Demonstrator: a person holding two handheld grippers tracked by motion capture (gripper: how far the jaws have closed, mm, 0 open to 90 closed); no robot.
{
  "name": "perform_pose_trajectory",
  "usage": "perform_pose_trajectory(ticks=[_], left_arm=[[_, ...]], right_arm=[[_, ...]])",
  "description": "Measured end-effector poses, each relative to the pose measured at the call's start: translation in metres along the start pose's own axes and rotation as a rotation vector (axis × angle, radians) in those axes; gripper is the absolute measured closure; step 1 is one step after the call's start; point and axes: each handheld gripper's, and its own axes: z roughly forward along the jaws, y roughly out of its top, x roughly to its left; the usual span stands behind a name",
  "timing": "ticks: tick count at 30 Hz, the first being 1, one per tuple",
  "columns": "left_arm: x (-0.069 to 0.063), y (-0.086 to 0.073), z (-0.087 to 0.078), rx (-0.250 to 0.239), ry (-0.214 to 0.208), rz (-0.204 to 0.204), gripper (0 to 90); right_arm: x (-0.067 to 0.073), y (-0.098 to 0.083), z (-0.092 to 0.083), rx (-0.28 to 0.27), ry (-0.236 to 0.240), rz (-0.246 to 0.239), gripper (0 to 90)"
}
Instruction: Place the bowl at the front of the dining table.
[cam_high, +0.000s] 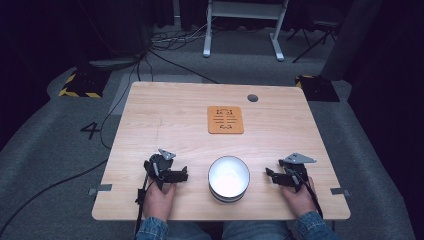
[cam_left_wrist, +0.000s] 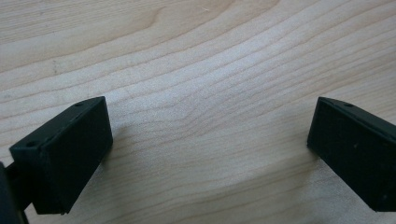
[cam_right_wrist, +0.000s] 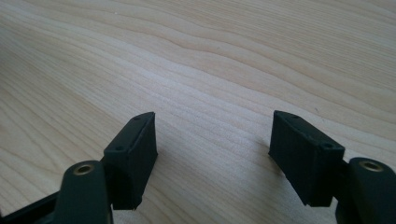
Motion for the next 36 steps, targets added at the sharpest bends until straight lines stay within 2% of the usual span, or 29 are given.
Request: perform_pose_trajectory(ticks=[8,13,14,19,24,28,29,32,36], left_arm=[[0.000,0.000,0.000,0.000,-0.002,-0.001,0.2],[0.000,0.000,0.000,0.002,-0.003,-0.002,0.2],[0.000,0.000,0.000,0.002,-0.003,-0.002,0.2],[0.000,0.000,0.000,0.002,-0.002,-0.002,0.2],[0.000,0.000,0.000,0.002,-0.003,-0.002,0.2],[0.000,0.000,0.000,0.002,-0.003,-0.003,0.1],[0.000,0.000,0.000,0.003,-0.004,-0.003,0.2],[0.000,0.000,0.000,0.002,-0.003,-0.002,0.2],[0.000,0.000,0.000,0.002,-0.004,-0.003,0.2]], right_arm=[[0.001,0.001,0.001,0.006,-0.022,0.015,31.6],[0.001,0.001,0.001,0.009,-0.020,0.018,32.1],[0.000,0.001,0.001,-0.002,-0.019,0.027,36.2],[-0.010,0.002,0.002,-0.003,0.004,-0.010,36.7],[-0.007,0.002,0.003,-0.007,-0.011,0.007,36.7],[-0.008,0.003,0.002,0.009,-0.029,0.004,36.7],[-0.006,0.004,0.002,0.011,-0.022,0.025,36.7],[-0.006,0.005,0.001,0.026,-0.025,0.025,36.7],[-0.007,0.010,-0.003,0.082,-0.017,0.030,45.2]])
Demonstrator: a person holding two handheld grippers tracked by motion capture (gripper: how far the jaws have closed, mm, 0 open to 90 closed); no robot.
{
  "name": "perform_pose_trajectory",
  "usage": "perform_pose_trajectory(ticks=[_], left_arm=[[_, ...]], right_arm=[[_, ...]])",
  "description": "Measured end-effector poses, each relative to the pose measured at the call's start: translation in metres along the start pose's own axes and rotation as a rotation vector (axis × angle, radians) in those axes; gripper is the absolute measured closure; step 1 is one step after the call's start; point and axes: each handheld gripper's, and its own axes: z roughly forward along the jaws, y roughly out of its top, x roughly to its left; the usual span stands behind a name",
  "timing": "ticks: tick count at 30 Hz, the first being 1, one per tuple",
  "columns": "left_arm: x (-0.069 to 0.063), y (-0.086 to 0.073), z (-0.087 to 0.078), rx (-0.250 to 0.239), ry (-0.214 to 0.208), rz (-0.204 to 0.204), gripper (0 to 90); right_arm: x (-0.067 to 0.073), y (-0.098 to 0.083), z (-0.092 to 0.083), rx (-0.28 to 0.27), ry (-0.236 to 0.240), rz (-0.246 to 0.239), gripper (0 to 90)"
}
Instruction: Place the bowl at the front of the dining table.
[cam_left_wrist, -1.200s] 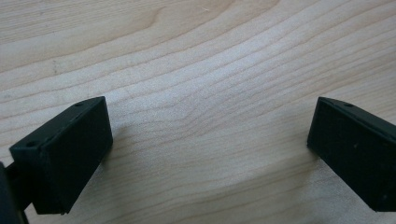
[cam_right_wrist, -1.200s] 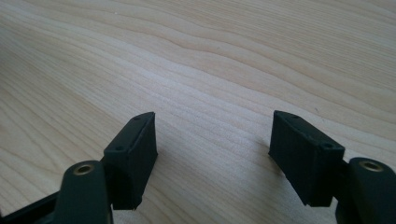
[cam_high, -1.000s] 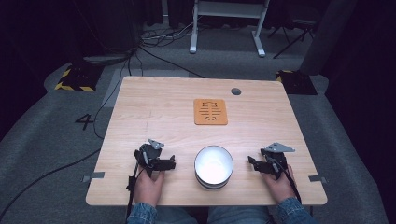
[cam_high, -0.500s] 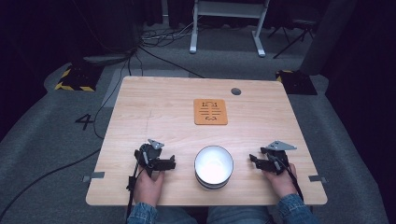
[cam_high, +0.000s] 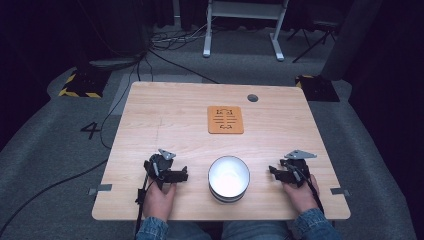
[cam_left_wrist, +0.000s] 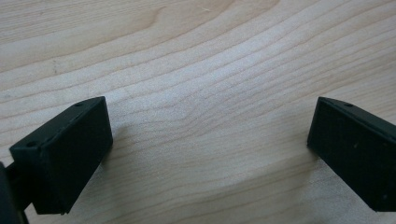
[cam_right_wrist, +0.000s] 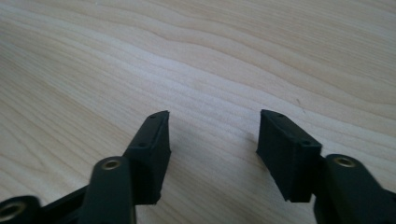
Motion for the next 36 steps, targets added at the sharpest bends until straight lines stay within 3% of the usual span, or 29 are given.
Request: perform_pose_trajectory(ticks=[4,9,20,36], left_arm=[[0.000,0.000,0.000,-0.001,-0.001,-0.004,0.1],[0.000,0.000,0.000,-0.001,0.003,-0.001,0.2],[0.000,0.000,0.000,-0.001,0.003,-0.001,0.2],[0.000,0.000,0.000,-0.001,0.003,-0.001,0.2]], right_arm=[[0.003,0.007,-0.005,0.064,0.013,0.006,51.1],[0.009,0.019,-0.017,0.068,0.033,-0.025,50.5],[0.022,0.046,-0.045,0.032,0.092,-0.060,49.4],[0.037,0.071,-0.065,0.011,0.155,-0.098,51.8]])
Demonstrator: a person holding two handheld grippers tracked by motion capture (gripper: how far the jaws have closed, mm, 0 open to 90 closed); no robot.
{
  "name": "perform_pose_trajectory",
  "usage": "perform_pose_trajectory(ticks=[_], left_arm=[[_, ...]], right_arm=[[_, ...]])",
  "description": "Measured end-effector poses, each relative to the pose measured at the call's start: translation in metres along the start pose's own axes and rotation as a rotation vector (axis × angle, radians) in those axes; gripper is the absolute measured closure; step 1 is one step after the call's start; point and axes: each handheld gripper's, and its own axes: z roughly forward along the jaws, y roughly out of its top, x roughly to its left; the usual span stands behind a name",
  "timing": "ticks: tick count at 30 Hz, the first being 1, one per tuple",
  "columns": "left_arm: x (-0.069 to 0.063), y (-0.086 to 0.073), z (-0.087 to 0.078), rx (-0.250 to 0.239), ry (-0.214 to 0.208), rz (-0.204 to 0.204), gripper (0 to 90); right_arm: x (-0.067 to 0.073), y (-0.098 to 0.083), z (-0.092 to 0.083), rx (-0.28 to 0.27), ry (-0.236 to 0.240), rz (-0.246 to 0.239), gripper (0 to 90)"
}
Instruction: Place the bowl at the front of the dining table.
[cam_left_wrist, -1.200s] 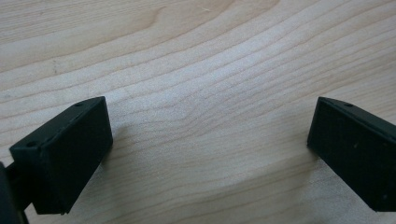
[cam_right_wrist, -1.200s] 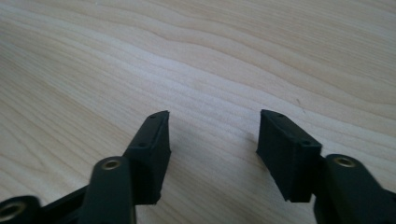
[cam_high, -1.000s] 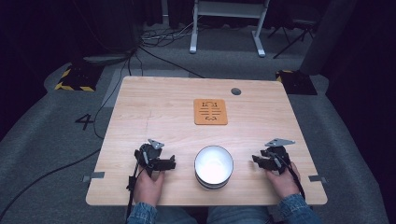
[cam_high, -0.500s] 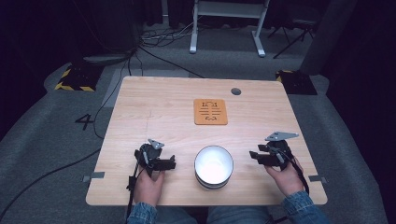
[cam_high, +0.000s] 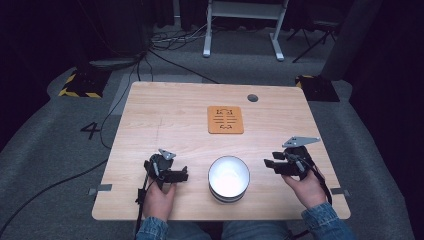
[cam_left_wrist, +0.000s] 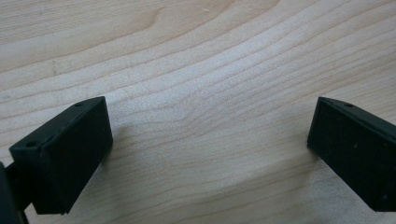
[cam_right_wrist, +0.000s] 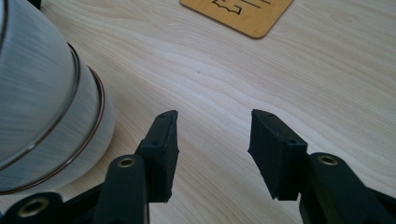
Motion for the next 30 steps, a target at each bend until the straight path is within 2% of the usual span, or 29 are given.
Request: perform_pose_trajectory(ticks=[7,12,14,15,18,20,25,30], left_arm=[[0.000,0.000,0.000,0.000,0.000,0.000,0.2],[0.000,-0.001,-0.001,0.000,-0.002,0.007,0.2],[0.000,-0.001,-0.001,0.000,-0.001,0.007,0.2],[0.000,-0.001,-0.001,0.000,-0.001,0.007,0.2],[0.000,-0.001,-0.001,-0.001,0.000,0.008,0.2],[0.000,-0.001,-0.001,-0.002,-0.007,0.009,0.2],[0.000,-0.001,-0.001,-0.001,-0.003,0.010,0.1],[0.000,-0.001,-0.001,-0.001,-0.008,0.006,0.1]], right_arm=[[0.012,0.012,-0.009,-0.012,0.008,-0.046,52.7],[0.024,0.025,-0.013,-0.024,0.046,-0.093,52.7],[0.026,0.027,-0.014,-0.025,0.051,-0.094,52.7],[0.030,0.033,-0.015,-0.046,0.072,-0.100,52.7],[0.036,0.040,-0.016,-0.060,0.100,-0.110,52.7],[0.040,0.045,-0.015,-0.061,0.121,-0.120,52.6],[0.047,0.051,-0.012,-0.061,0.139,-0.142,52.4],[0.059,0.057,-0.001,-0.045,0.160,-0.162,52.1]])
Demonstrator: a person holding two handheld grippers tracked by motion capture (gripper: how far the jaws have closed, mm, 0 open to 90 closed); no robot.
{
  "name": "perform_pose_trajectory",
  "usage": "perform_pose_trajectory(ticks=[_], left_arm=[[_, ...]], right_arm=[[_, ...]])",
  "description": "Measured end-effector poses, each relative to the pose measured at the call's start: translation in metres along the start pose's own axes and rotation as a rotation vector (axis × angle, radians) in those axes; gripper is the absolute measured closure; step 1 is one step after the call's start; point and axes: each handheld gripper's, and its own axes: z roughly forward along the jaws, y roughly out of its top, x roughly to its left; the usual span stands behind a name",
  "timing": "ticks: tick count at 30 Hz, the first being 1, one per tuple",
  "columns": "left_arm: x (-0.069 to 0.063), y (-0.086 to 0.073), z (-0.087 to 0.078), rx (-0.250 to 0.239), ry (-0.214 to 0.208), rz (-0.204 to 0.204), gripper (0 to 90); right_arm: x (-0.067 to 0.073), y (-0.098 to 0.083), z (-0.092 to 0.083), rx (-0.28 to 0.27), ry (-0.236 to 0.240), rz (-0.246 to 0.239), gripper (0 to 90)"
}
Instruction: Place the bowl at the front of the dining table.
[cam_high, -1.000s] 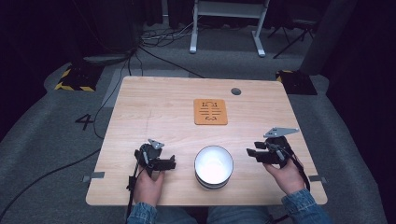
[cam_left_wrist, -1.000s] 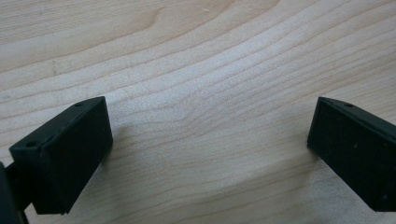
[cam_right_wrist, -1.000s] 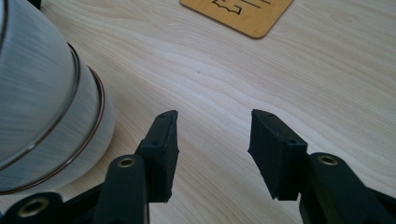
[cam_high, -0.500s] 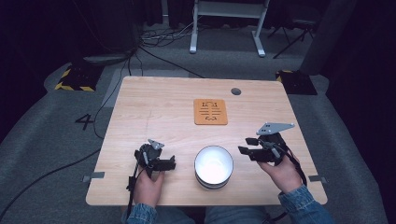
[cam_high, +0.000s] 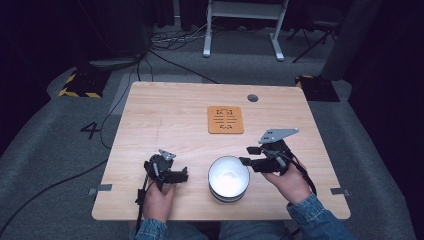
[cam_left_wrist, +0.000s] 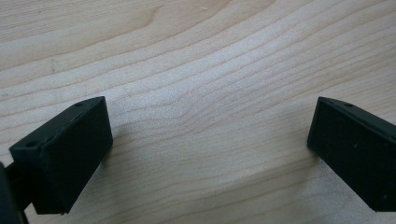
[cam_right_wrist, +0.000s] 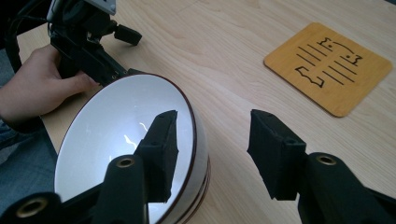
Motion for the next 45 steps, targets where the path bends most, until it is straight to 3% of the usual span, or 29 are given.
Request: perform_pose_trajectory(ticks=[9,14,18,27,35,45], left_arm=[[0.000,0.000,0.000,-0.002,-0.001,-0.003,0.1],[0.000,0.000,0.000,-0.002,0.000,-0.003,0.1],[0.000,0.000,0.000,-0.002,0.000,-0.003,0.2],[0.000,0.000,0.000,-0.002,0.000,-0.003,0.1],[0.000,0.000,0.000,-0.002,0.000,-0.003,0.1],[0.000,0.000,0.000,0.000,0.000,-0.001,0.1]], right_arm=[[0.003,0.003,0.027,0.069,0.028,-0.032,54.6],[0.005,0.003,0.042,0.134,0.018,-0.079,68.9],[0.008,0.003,0.042,0.127,0.005,-0.086,78.4],[0.010,0.006,0.042,0.153,-0.020,-0.129,81.3],[0.010,0.008,0.040,0.158,-0.010,-0.107,81.1],[0.012,0.024,0.021,0.153,0.016,-0.081,81.2]])
